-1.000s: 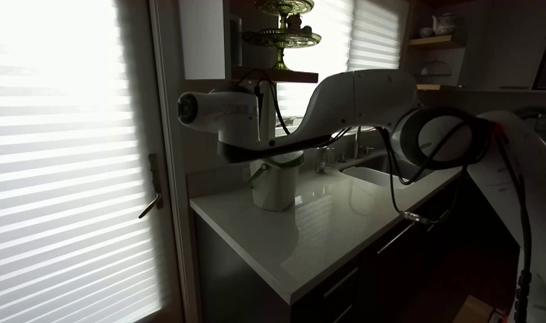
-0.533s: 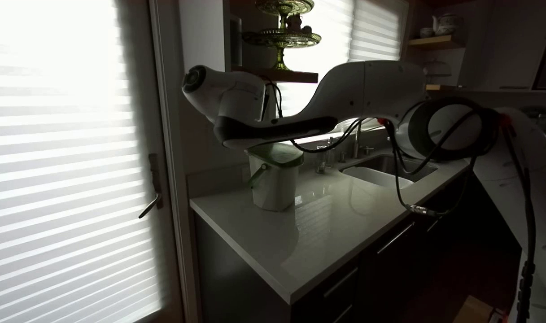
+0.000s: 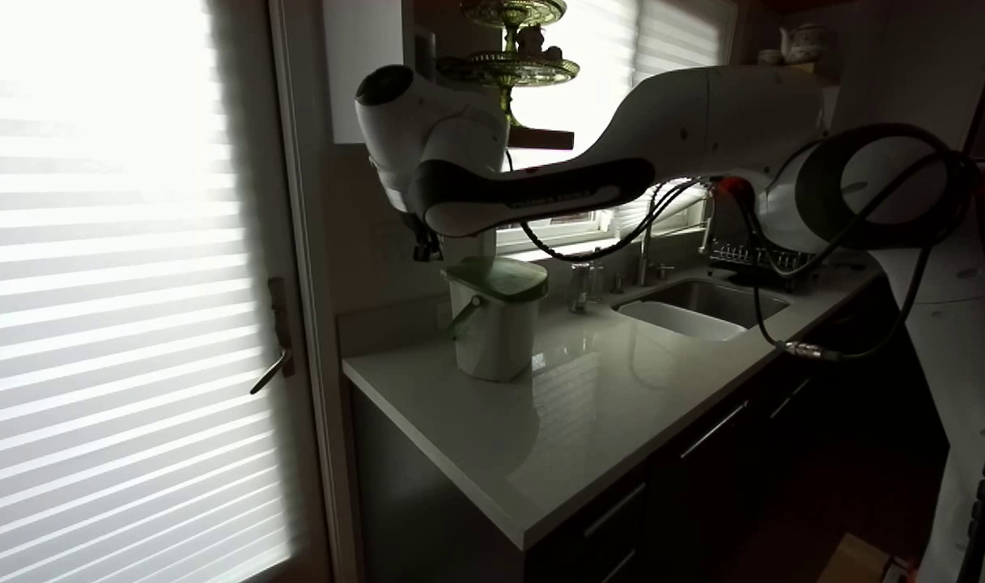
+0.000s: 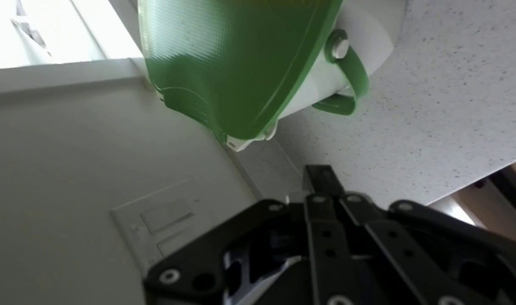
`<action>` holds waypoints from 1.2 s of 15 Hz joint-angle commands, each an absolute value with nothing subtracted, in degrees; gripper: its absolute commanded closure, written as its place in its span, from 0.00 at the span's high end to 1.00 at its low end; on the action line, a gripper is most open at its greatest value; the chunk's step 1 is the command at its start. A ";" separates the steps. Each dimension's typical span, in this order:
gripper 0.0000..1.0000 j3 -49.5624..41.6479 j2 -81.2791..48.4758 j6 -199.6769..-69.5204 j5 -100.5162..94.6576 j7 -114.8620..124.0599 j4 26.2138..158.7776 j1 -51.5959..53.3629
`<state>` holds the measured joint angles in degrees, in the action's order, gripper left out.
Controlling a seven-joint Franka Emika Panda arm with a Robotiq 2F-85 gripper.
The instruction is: Close the bin lid fully
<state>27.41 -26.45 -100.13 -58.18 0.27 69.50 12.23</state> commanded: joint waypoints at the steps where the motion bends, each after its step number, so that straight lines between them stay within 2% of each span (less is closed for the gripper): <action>1: 0.00 30.90 -23.23 -106.21 -51.10 -6.70 75.15 8.29; 5: 0.00 35.46 -20.76 -102.87 -38.54 -15.34 74.56 6.02; 14: 0.00 36.25 -9.26 -74.23 -16.28 -18.57 74.73 0.95; 18: 0.00 34.88 0.53 -75.29 -8.35 -16.68 81.91 -3.21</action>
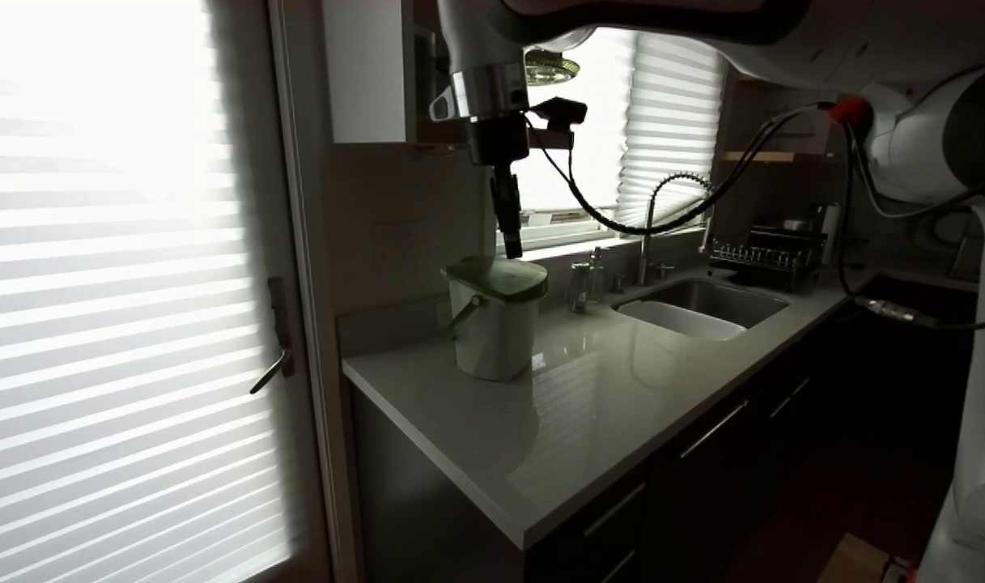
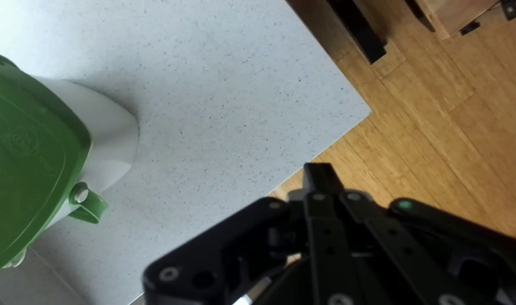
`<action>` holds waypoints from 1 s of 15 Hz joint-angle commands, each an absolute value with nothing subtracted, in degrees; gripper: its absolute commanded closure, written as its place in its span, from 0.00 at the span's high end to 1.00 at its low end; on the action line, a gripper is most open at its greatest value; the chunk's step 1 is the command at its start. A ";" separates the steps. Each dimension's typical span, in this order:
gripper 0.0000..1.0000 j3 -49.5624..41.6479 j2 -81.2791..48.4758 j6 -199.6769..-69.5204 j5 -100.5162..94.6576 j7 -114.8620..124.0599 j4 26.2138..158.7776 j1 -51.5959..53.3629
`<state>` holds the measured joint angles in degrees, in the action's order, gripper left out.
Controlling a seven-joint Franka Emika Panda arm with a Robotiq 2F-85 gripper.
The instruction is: Close the bin lid fully
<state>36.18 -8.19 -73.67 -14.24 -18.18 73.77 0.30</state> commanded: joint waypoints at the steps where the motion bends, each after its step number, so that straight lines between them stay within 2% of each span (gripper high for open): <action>1: 0.00 34.16 2.90 -75.80 -6.09 -16.16 83.78 -4.19; 6: 0.00 28.13 18.81 -81.14 -0.07 -10.12 97.33 -6.98; 7: 0.00 21.11 20.35 -81.52 -0.84 -7.54 99.53 0.10; 10: 0.00 15.95 27.38 -84.78 -1.46 -1.89 107.90 2.74; 12: 0.28 12.91 31.42 -88.22 -1.12 1.67 113.76 3.67; 15: 0.49 10.09 36.44 -95.71 -2.32 5.30 123.23 3.55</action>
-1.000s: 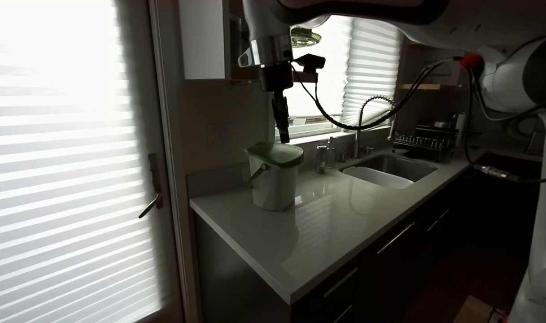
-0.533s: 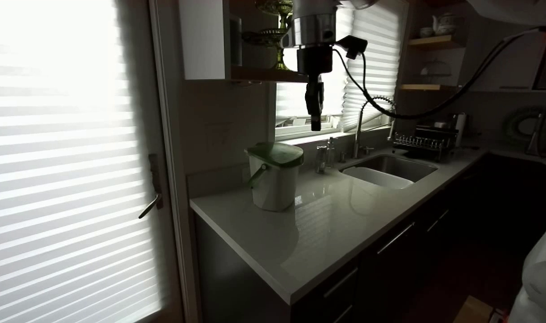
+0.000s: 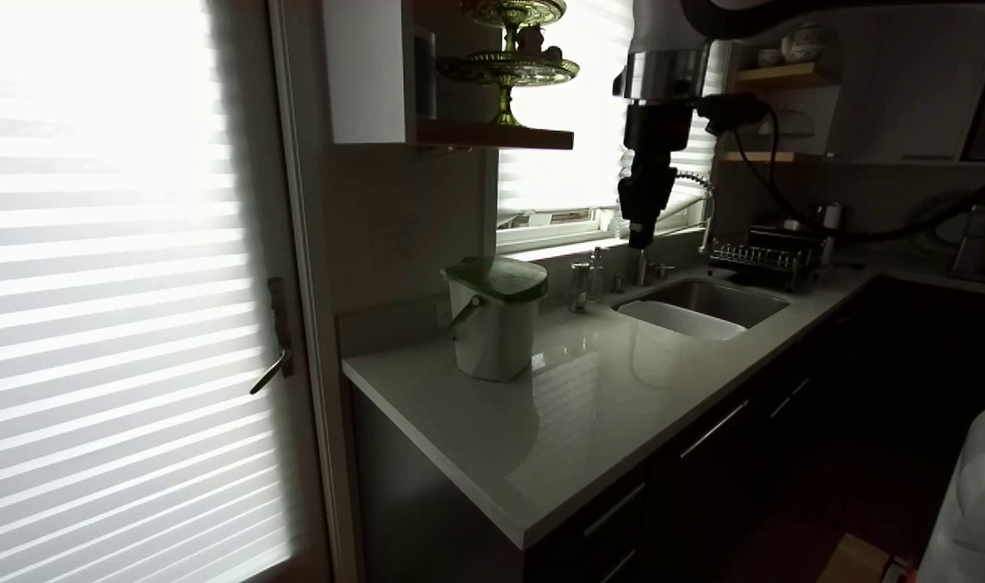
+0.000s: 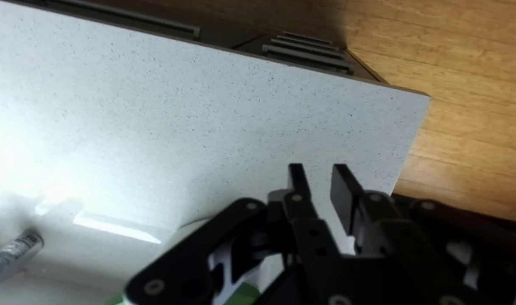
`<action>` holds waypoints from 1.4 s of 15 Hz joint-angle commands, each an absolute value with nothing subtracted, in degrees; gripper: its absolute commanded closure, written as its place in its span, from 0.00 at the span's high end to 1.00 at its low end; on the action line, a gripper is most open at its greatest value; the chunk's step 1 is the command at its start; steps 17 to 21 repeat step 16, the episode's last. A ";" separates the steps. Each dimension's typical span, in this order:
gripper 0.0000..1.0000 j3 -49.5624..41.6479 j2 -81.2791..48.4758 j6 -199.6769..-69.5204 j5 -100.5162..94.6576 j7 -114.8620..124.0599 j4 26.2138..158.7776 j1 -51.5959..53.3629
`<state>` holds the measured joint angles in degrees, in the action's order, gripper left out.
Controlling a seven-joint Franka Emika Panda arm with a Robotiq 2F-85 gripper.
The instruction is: Close the bin lid fully
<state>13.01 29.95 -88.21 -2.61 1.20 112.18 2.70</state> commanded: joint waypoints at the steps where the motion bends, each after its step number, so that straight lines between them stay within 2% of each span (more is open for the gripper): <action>1: 0.58 9.51 37.99 -99.37 -1.96 7.37 126.75 3.17; 6: 0.95 7.87 39.18 -109.04 -2.14 13.35 139.32 1.15; 7: 0.99 7.67 38.60 -110.95 -1.72 15.23 140.36 0.49; 8: 1.00 7.09 38.40 -113.80 -0.59 16.58 141.81 0.25; 9: 0.92 7.68 37.49 -110.33 -2.47 13.87 138.84 0.96; 10: 1.00 7.56 37.38 -112.04 -2.34 14.89 140.00 0.51; 21: 1.00 7.29 37.44 -113.10 -1.97 15.86 140.82 0.15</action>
